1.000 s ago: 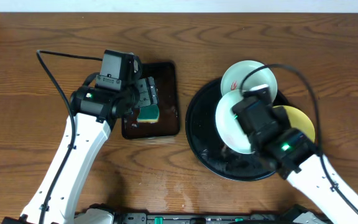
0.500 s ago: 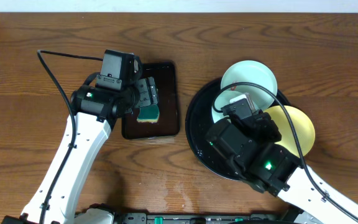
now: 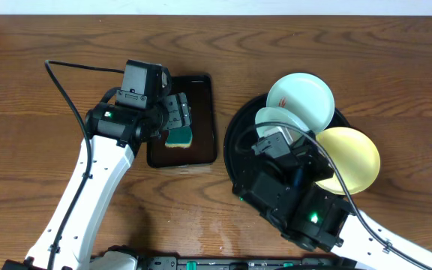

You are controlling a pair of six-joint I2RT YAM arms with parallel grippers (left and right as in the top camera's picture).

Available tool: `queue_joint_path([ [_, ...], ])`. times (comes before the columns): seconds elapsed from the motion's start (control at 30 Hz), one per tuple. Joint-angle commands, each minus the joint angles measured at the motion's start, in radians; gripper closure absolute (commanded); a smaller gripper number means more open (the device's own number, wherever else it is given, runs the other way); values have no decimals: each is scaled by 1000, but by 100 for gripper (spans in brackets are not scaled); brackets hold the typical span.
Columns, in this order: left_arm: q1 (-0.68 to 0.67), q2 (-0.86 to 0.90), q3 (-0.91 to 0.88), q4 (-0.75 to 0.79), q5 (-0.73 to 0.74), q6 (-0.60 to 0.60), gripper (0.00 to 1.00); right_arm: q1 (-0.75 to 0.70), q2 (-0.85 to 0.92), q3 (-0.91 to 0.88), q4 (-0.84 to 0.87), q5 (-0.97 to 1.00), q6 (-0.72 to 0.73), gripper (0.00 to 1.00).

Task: Clean dirty plates on tray and stack at the side
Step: 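Lift the cleaned green plate with the right gripper off the tray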

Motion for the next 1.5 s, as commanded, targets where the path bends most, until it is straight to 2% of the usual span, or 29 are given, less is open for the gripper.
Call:
queue_joint_path([
  [0.0, 5, 2, 2, -3, 2, 6, 18, 29, -11, 21, 3, 116, -20, 99],
  [1.47, 5, 2, 2, -3, 2, 6, 18, 34, -11, 21, 14, 145, -46, 99],
])
